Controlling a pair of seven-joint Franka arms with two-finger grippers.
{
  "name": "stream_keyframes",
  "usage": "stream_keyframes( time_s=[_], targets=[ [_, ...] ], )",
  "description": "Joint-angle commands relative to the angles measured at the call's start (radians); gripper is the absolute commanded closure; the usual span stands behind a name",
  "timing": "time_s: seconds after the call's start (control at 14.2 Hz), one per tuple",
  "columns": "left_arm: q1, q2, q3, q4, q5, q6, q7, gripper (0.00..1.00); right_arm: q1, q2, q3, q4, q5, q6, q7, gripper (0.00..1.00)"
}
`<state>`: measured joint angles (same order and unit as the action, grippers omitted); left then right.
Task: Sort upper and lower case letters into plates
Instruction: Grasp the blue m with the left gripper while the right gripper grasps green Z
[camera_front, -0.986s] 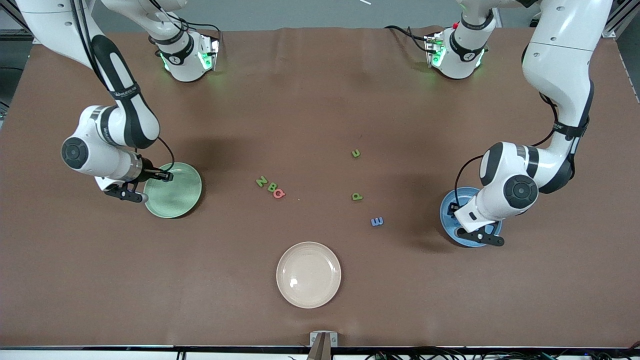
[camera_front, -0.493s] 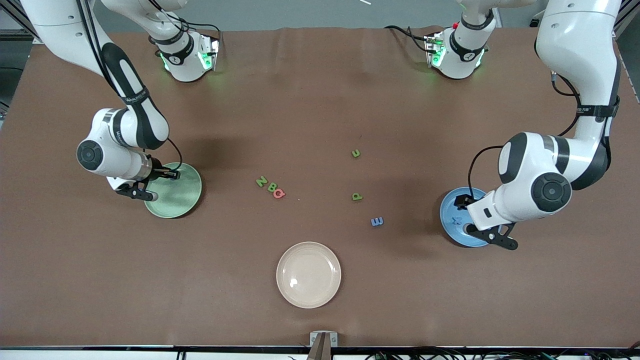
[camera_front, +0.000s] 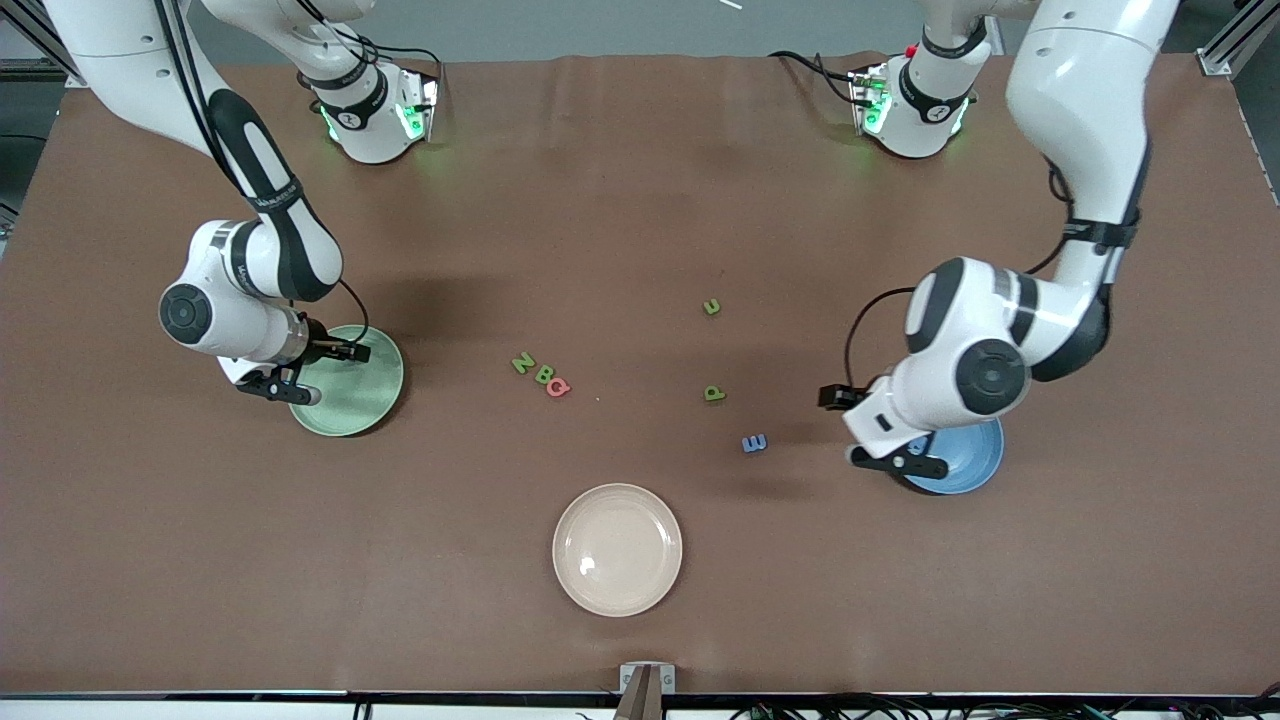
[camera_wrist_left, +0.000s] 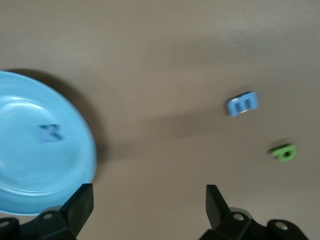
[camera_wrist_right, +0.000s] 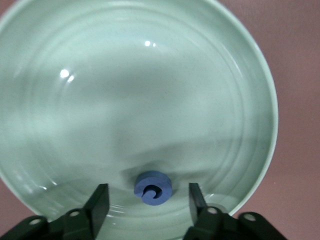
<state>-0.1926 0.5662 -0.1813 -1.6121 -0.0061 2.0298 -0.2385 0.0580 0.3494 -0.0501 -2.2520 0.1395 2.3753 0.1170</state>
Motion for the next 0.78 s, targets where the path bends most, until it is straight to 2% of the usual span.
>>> stream_keyframes(
  time_s=[0.0, 0.14, 0.28, 0.49, 0.7],
  targets=[
    [-0.077, 0.07, 0.006, 0.054, -0.014, 0.058, -0.215, 0.05, 0.034, -0.02, -0.001, 0.092, 0.025, -0.114, 0.001, 0.01],
    [-0.123, 0.106, 0.008, 0.055, -0.006, 0.119, -0.353, 0.1, 0.049, -0.02, -0.001, 0.143, 0.08, -0.163, 0.032, 0.0],
    [-0.139, 0.132, 0.011, 0.058, -0.003, 0.183, -0.439, 0.14, 0.113, -0.018, -0.002, 0.149, 0.139, -0.15, 0.096, 0.0],
    [-0.166, 0.162, 0.019, 0.06, -0.002, 0.263, -0.466, 0.26, 0.235, -0.003, -0.004, 0.149, 0.146, -0.046, 0.293, 0.0],
    [-0.197, 0.182, 0.046, 0.072, -0.002, 0.3, -0.492, 0.37, 0.353, 0.069, -0.005, 0.149, 0.144, 0.086, 0.513, 0.0]
  ],
)
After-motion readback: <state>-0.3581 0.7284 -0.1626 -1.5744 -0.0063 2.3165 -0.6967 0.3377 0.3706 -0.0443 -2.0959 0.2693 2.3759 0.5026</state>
